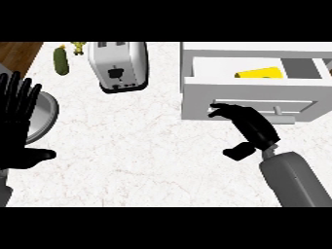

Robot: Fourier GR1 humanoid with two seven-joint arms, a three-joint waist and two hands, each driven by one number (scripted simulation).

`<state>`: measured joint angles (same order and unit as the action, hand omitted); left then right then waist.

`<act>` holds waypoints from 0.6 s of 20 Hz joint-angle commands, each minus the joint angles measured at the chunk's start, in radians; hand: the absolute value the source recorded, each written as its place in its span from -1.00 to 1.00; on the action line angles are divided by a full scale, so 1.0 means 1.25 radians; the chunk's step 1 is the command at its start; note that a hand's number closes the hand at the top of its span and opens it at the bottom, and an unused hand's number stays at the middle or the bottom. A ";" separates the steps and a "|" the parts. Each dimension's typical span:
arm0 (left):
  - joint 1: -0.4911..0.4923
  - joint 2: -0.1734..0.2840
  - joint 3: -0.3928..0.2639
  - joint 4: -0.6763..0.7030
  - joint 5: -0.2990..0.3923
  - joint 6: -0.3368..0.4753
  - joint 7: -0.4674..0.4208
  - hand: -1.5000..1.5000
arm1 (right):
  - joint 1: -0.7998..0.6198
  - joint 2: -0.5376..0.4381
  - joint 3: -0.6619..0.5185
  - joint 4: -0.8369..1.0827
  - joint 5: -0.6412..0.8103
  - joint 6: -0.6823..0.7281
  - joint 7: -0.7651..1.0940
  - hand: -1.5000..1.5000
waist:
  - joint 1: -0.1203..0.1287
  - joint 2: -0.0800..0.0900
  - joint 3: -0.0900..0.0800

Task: Pick up the cup, place it into the drawer and close the drawer

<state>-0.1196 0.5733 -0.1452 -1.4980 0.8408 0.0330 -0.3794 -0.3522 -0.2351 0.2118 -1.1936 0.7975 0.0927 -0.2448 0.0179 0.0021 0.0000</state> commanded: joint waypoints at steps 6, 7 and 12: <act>0.054 -0.030 0.073 0.034 -0.033 -0.092 -0.006 -1.00 | -0.144 0.032 -0.078 0.325 0.020 -0.074 -0.130 -1.00 | -0.005 0.000 0.000; -0.002 -0.024 0.062 0.024 -0.027 -0.060 0.032 -1.00 | -0.257 0.028 -0.113 0.422 0.002 -0.050 -0.139 -1.00 | 0.003 0.004 0.001; 0.020 -0.001 0.115 0.028 0.014 -0.130 0.045 -1.00 | -0.363 -0.007 -0.166 0.565 -0.016 -0.023 -0.190 -1.00 | 0.013 0.007 0.001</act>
<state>-0.0832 0.5472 -0.0489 -1.4775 0.8207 -0.0765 -0.3522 -0.6861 -0.2092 0.0638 -0.6430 0.7983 0.0317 -0.4443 0.0279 0.0031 -0.0013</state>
